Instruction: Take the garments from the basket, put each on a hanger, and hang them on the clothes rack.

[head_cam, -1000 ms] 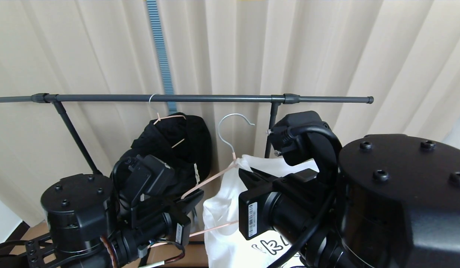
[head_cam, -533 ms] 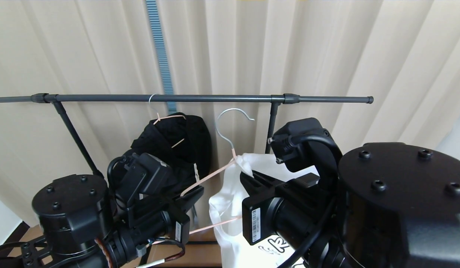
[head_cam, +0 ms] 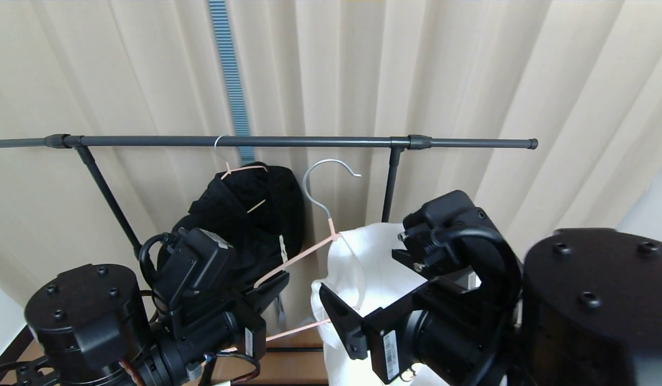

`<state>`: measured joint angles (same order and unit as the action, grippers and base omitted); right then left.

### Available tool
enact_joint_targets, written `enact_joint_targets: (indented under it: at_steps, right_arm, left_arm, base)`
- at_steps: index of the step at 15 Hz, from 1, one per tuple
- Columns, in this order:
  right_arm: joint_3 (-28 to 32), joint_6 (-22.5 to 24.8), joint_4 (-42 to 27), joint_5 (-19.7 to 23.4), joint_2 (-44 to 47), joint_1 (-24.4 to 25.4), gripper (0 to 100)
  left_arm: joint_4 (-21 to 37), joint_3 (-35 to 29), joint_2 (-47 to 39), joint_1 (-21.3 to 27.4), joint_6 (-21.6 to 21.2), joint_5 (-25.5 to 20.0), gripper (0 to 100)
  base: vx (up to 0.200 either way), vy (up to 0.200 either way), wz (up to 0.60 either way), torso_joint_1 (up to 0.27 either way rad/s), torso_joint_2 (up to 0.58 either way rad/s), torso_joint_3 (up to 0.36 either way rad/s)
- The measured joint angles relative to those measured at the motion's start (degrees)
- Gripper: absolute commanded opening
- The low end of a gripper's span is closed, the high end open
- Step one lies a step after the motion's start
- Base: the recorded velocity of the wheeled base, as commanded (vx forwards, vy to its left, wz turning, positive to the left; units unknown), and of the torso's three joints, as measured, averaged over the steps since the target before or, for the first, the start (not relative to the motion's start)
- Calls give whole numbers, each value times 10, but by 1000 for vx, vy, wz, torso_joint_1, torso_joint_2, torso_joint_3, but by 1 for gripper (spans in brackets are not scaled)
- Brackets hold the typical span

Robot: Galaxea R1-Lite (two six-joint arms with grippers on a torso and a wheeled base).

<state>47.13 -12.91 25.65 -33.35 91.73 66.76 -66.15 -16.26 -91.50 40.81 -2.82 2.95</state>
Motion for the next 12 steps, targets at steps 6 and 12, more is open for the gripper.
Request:
enact_joint_targets:
  at_steps: [6,12]
  right_arm:
    - [-31,85,-80,131,-121,-6,100]
    - [0,219,-244,335,-202,-123,100]
  left_arm:
    - [-28,33,2,-9,-6,-25,0]
    - [-27,50,0,-15,-43,-60,0]
  base:
    - [0,0,0,0,0,0]
    - [0,0,0,0,0,0]
